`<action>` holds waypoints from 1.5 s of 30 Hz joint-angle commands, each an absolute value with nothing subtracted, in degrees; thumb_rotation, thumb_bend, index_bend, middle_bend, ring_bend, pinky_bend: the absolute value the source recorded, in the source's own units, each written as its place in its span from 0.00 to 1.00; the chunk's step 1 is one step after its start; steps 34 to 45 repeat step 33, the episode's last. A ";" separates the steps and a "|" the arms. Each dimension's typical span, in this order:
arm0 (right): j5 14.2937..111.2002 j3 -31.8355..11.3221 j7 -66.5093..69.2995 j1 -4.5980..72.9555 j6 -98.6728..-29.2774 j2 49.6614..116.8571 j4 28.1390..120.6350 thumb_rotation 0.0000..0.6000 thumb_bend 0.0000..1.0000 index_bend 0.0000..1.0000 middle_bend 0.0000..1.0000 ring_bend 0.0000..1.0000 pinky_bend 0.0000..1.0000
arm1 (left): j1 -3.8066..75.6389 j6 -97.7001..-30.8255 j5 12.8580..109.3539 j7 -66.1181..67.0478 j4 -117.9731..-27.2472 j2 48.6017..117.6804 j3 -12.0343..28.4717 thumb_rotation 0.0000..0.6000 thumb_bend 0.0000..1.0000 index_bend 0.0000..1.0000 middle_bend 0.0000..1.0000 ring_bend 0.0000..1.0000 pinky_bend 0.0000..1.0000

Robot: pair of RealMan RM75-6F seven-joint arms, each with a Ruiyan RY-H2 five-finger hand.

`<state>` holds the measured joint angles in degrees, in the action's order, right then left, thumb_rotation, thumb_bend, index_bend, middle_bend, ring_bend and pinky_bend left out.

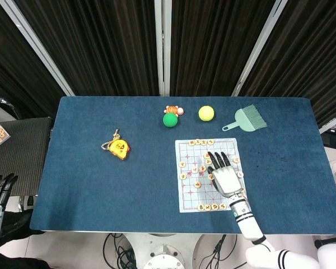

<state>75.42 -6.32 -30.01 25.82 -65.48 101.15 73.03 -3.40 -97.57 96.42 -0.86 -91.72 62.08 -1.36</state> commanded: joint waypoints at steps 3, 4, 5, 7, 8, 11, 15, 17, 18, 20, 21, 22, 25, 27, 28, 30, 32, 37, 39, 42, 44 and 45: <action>75.23 -6.25 -29.92 25.90 -65.40 101.17 73.03 1.00 0.31 0.35 0.00 0.00 0.00 | -3.47 -97.68 96.40 -1.04 -91.61 62.10 -1.35 1.00 0.12 0.06 0.06 0.00 0.00; 75.15 -6.26 -29.97 25.90 -65.42 101.13 73.04 1.00 0.31 0.34 0.00 0.00 0.00 | -3.48 -97.70 96.39 -1.06 -91.59 62.11 -1.34 1.00 0.12 0.06 0.06 0.00 0.00; 75.07 -6.26 -30.02 25.89 -65.43 101.08 73.06 1.00 0.31 0.33 0.00 0.00 0.00 | -3.49 -97.72 96.40 -1.09 -91.57 62.13 -1.35 1.00 0.12 0.06 0.06 0.00 0.00; 74.94 -6.28 -29.97 25.83 -65.54 100.83 73.28 1.00 0.31 0.30 0.00 0.00 0.00 | -3.52 -97.78 96.41 -1.12 -91.56 62.13 -1.35 1.00 0.12 0.06 0.06 0.00 0.00; 75.01 -6.27 -29.79 25.75 -65.74 100.63 73.50 1.00 0.31 0.30 0.00 0.00 0.00 | -3.54 -97.81 96.41 -1.12 -91.57 62.12 -1.35 1.00 0.12 0.06 0.06 0.00 0.00; 76.57 -5.96 -28.20 24.98 -67.87 99.01 75.26 1.00 0.31 0.28 0.00 0.00 0.00 | -3.67 -98.02 96.40 -1.14 -91.69 62.05 -1.33 1.00 0.12 0.06 0.06 0.00 0.00; 80.94 -4.86 -25.11 22.10 -74.57 93.37 80.77 1.00 0.31 0.22 0.00 0.00 0.00 | -3.67 -98.10 96.55 -0.82 -92.00 61.85 -1.31 1.00 0.12 0.06 0.06 0.00 0.00; 83.31 -3.89 -23.74 20.18 -78.23 89.57 84.20 1.00 0.30 0.14 0.00 0.00 0.00 | -3.58 -97.96 96.59 -0.49 -92.27 61.82 -1.29 1.00 0.12 0.06 0.06 0.00 0.00; 84.77 -2.98 -22.81 18.75 -80.43 86.62 86.65 1.00 0.29 0.10 0.00 0.00 0.00 | -3.48 -97.77 96.63 -0.22 -92.49 61.79 -1.29 1.00 0.12 0.06 0.06 0.00 0.00; 86.25 -1.51 -21.91 16.49 -83.25 81.99 90.22 1.00 0.28 0.03 0.00 0.00 0.00 | -3.27 -97.38 96.67 0.26 -92.87 61.68 -1.28 1.00 0.12 0.06 0.06 0.00 0.00; 86.96 -0.55 -21.43 14.92 -85.02 79.02 92.36 1.00 0.27 0.00 0.00 0.00 0.00 | -3.12 -97.16 96.68 0.56 -93.12 61.59 -1.22 1.00 0.12 0.06 0.06 0.00 0.00; 87.42 0.09 -20.91 13.75 -86.38 77.01 93.64 1.00 0.26 0.00 0.00 0.00 0.00 | -2.99 -97.01 96.69 0.77 -93.31 61.52 -1.16 1.00 0.12 0.06 0.06 0.00 0.00; 88.22 1.89 -18.00 10.04 -90.26 71.80 95.74 1.00 0.25 0.00 0.00 0.00 0.00 | -2.50 -96.49 96.63 1.47 -93.87 61.26 -0.84 1.00 0.12 0.06 0.06 0.00 0.00; 87.73 2.63 -15.92 7.77 -92.13 69.47 95.85 1.00 0.25 0.00 0.00 0.00 0.00 | -2.17 -95.95 96.38 1.94 -94.12 61.10 -0.67 1.00 0.12 0.06 0.06 0.00 0.00; 87.69 2.81 -15.05 7.00 -92.79 68.87 95.67 1.00 0.24 0.00 0.00 0.00 0.00 | -2.01 -95.71 96.25 2.06 -94.23 61.04 -0.58 1.00 0.12 0.06 0.06 0.00 0.00; 87.46 3.03 -13.51 5.62 -93.87 68.10 94.91 1.00 0.24 0.00 0.00 0.00 0.00 | -1.76 -95.25 95.90 2.11 -94.31 60.95 -0.43 1.00 0.12 0.06 0.06 0.00 0.00; 86.79 2.97 -12.15 4.20 -94.66 67.71 93.29 1.00 0.24 0.00 0.00 0.00 0.00 | -1.45 -94.79 95.57 2.24 -94.37 60.98 -0.23 1.00 0.12 0.06 0.06 0.00 0.00; 86.70 2.92 -11.63 3.87 -94.74 67.75 92.64 1.00 0.24 0.00 0.00 0.00 0.00 | -1.35 -94.67 95.48 2.37 -94.37 61.01 -0.14 1.00 0.12 0.06 0.06 0.00 0.00; 86.70 2.92 -11.63 3.87 -94.74 67.75 92.64 1.00 0.24 0.00 0.00 0.00 0.00 | -1.35 -94.67 95.48 2.37 -94.37 61.01 -0.14 1.00 0.12 0.06 0.06 0.00 0.00; 86.70 2.92 -11.63 3.87 -94.74 67.75 92.64 1.00 0.24 0.00 0.00 0.00 0.00 | -1.35 -94.67 95.48 2.37 -94.37 61.01 -0.14 1.00 0.12 0.06 0.06 0.00 0.00; 86.70 2.92 -11.63 3.87 -94.74 67.75 92.64 1.00 0.24 0.00 0.00 0.00 0.00 | -1.35 -94.67 95.48 2.37 -94.37 61.01 -0.14 1.00 0.12 0.06 0.06 0.00 0.00; 86.70 2.92 -11.63 3.87 -94.74 67.75 92.64 1.00 0.24 0.00 0.00 0.00 0.00 | -1.35 -94.67 95.48 2.37 -94.37 61.01 -0.14 1.00 0.12 0.06 0.06 0.00 0.00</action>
